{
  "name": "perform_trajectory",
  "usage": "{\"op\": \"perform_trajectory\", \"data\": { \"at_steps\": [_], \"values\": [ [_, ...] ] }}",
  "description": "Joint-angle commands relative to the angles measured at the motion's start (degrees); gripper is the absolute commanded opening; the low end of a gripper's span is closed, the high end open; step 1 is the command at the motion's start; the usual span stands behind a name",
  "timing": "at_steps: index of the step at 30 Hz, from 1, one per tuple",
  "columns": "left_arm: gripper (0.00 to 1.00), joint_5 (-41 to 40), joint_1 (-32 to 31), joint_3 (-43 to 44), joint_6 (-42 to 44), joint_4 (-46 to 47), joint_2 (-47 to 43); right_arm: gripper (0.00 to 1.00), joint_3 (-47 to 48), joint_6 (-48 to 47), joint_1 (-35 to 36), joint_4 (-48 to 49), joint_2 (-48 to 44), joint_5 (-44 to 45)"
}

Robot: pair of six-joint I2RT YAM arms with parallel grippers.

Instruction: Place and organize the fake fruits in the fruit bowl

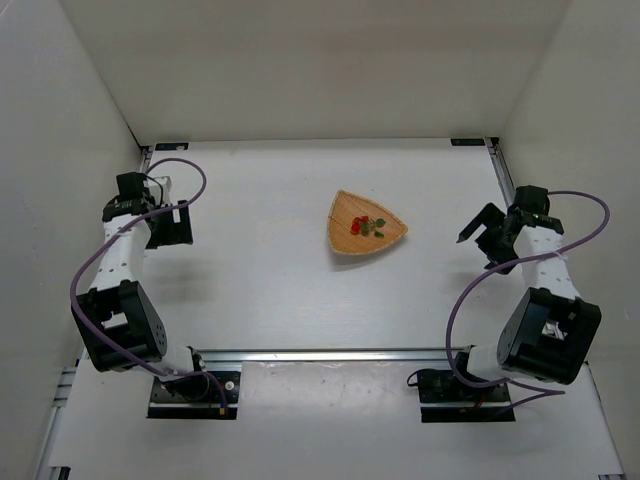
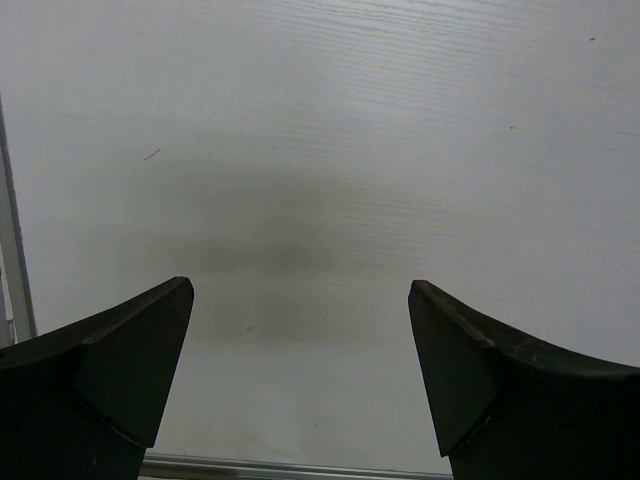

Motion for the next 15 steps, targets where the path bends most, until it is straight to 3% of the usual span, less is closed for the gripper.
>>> {"op": "perform_trajectory", "data": {
  "at_steps": [1,15],
  "values": [
    [1.0,2.4,0.1,-0.8,-0.7,0.1,-3.2,1.0,0.5,-2.3,-0.2,0.8,-1.8,0.3],
    [1.0,2.9,0.1,-0.8,-0.7,0.1,-3.2,1.0,-1.8,-2.2,-0.2,2.6,-4.4,-0.8]
  ]
}}
